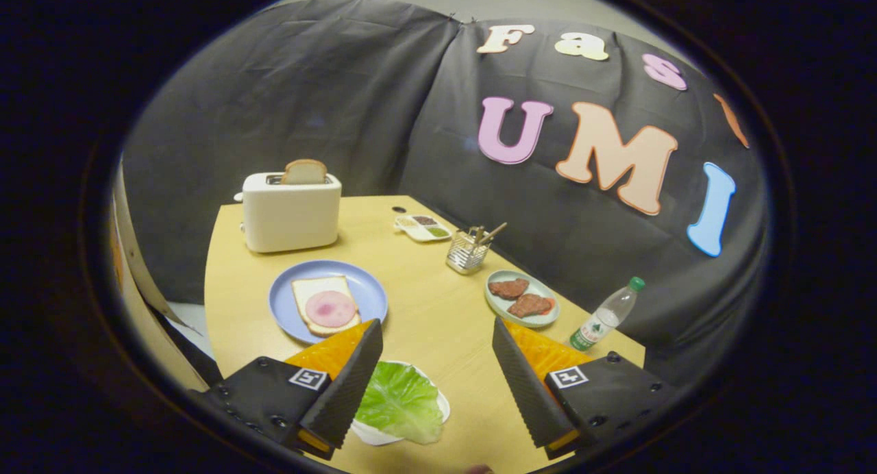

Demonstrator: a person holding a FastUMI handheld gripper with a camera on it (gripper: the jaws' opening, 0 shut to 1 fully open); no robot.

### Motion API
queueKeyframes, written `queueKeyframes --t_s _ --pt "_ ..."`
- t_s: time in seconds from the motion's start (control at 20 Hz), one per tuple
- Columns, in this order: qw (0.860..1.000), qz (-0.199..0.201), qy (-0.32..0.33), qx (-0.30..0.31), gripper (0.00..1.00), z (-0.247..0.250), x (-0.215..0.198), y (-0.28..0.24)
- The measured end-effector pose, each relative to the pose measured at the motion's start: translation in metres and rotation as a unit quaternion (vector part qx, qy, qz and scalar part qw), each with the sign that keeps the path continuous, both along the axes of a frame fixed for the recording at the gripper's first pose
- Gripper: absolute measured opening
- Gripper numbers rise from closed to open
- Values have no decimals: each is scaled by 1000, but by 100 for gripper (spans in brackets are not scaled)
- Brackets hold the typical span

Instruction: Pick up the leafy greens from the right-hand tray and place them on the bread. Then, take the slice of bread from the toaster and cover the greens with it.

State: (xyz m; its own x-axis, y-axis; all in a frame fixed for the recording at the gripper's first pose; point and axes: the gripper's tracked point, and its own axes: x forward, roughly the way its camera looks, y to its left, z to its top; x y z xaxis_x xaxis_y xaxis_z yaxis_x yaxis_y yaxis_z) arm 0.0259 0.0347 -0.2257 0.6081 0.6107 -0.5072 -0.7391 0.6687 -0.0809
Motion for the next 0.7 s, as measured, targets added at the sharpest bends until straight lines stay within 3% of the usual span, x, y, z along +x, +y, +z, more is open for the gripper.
queueKeyframes --t_s 0.35,0.7 --pt "994 61 60 -63 100 -66 -20 2" --pt "984 85 125 -99 100 -126 -41 -4"
